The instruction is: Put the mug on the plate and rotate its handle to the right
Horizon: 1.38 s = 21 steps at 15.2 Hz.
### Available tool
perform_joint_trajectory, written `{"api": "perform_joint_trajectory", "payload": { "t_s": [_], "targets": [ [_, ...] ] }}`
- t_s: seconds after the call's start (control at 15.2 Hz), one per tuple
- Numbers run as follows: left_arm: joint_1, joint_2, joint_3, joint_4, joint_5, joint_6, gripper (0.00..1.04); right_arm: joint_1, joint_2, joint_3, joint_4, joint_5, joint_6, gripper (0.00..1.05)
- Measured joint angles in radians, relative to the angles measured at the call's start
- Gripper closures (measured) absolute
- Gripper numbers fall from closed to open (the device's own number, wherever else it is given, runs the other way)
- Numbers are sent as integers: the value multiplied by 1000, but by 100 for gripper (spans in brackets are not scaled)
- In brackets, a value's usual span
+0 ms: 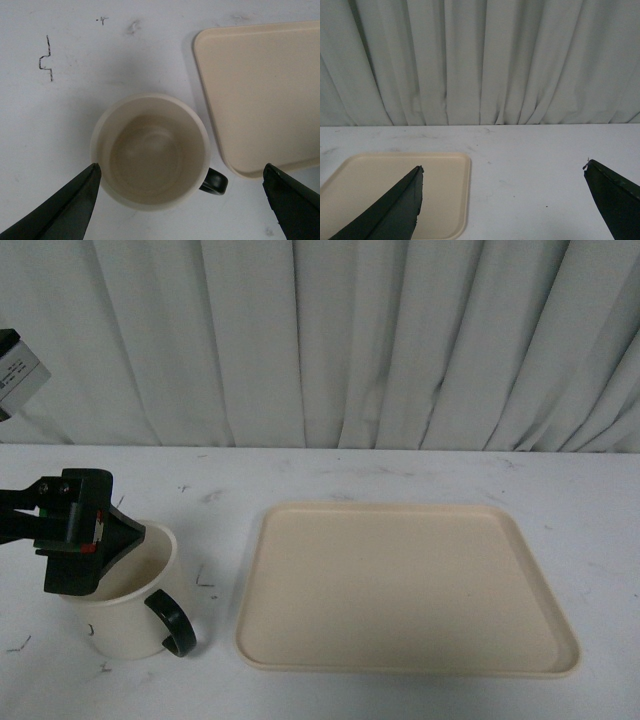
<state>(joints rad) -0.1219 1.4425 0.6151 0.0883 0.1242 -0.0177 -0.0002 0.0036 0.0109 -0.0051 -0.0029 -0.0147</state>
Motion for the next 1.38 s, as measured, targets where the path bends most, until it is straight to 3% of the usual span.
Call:
{"api": "perform_joint_trajectory", "payload": {
  "t_s": [0.79, 1.25, 1.32, 1.38],
  "targets": [
    [106, 240, 57, 67, 17, 18, 9, 0, 0, 0, 0, 0, 0, 6],
    [122, 270, 76, 59, 53, -67, 92, 0, 0, 0, 0, 0, 0, 6],
    [117, 269, 77, 60, 65, -84, 101, 0, 0, 0, 0, 0, 0, 6],
    [111, 263, 77, 58, 64, -89, 102, 0, 0, 0, 0, 0, 0, 6]
  ]
}}
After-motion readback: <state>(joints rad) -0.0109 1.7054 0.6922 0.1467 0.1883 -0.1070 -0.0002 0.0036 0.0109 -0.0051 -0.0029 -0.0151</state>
